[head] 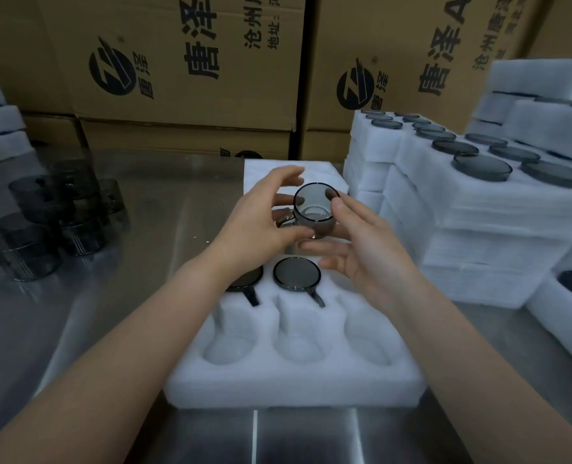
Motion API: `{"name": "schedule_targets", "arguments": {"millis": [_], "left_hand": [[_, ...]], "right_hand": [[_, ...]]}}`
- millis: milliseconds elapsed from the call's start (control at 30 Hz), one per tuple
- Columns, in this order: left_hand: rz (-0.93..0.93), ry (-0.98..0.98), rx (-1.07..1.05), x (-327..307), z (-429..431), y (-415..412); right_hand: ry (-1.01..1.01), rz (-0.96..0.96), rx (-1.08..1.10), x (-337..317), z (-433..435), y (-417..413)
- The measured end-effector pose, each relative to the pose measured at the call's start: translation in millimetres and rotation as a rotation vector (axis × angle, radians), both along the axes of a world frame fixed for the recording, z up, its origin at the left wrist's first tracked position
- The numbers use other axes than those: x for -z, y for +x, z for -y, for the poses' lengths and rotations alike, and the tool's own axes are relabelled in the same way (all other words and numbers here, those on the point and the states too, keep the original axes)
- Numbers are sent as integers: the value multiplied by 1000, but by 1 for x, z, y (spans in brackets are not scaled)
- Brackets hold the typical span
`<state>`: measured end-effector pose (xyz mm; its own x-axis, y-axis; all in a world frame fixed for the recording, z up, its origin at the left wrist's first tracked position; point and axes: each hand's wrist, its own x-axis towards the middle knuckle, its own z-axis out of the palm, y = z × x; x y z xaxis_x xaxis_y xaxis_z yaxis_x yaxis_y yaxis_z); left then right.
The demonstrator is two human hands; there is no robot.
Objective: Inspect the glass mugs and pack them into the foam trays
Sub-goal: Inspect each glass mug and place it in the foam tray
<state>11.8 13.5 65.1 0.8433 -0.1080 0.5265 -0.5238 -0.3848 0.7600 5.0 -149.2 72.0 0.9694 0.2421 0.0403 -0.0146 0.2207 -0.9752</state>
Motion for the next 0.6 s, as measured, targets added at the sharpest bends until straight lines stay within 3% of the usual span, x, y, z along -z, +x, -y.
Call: {"name": "schedule_targets", "arguments": {"millis": [167,300,433,600], "left_hand": [[-42,-68,51,0,-1,1],[6,3,68,-2,-1,-4],[83,124,94,-4,2,-10],[129,131,90,-3,4,-11]], "right_hand": [[61,33,0,2,1,3],[48,26,19,4,2,6],[-25,49,111,5,-1,6],[-135,173,149,8,-5,5]]}}
